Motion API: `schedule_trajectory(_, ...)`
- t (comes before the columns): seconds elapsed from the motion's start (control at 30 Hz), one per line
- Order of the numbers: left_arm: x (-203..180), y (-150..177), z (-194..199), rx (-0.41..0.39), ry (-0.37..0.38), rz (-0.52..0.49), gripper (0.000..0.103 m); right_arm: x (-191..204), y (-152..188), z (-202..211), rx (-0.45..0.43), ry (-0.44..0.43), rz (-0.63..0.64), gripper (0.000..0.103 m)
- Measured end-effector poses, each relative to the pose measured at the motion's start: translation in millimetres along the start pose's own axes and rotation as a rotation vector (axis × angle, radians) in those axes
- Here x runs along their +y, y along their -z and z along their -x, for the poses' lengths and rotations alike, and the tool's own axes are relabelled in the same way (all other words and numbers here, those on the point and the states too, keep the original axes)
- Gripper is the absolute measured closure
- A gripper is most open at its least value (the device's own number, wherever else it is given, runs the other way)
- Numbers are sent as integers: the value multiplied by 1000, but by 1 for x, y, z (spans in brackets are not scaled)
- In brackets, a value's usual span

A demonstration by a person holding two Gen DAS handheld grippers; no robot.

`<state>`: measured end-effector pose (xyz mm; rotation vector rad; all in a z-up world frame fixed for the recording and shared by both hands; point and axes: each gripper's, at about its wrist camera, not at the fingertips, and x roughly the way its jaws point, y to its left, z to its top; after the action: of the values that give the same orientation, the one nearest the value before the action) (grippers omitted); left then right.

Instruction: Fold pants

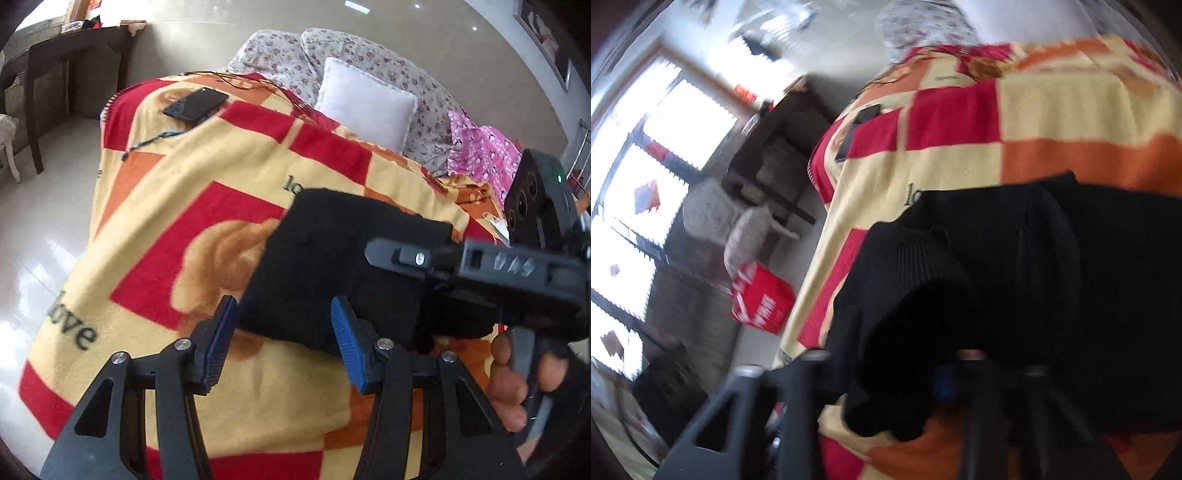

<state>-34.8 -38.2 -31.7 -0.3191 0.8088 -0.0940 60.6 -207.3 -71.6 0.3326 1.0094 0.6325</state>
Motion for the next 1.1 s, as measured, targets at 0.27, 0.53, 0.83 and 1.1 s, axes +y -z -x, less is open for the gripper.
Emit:
schedule_trajectory(0.27, -9, -26, 23, -87, -32, -31, 47, 14, -15, 59, -122, 37, 167, 93)
schedule_trajectory(0.53, -36, -29, 0, -43, -11, -86, 47, -38, -20, 124, -168, 247, 183, 93)
schedule_trajectory(0.83, -70, -29, -23, 1, -21, -152, 44, -103, -2, 120, -111, 417, 103, 89)
schedule_trajectory(1.1, -91, -41, -33, 5, -50, -185, 43, -109, 0, 158, -244, 452, 22, 63)
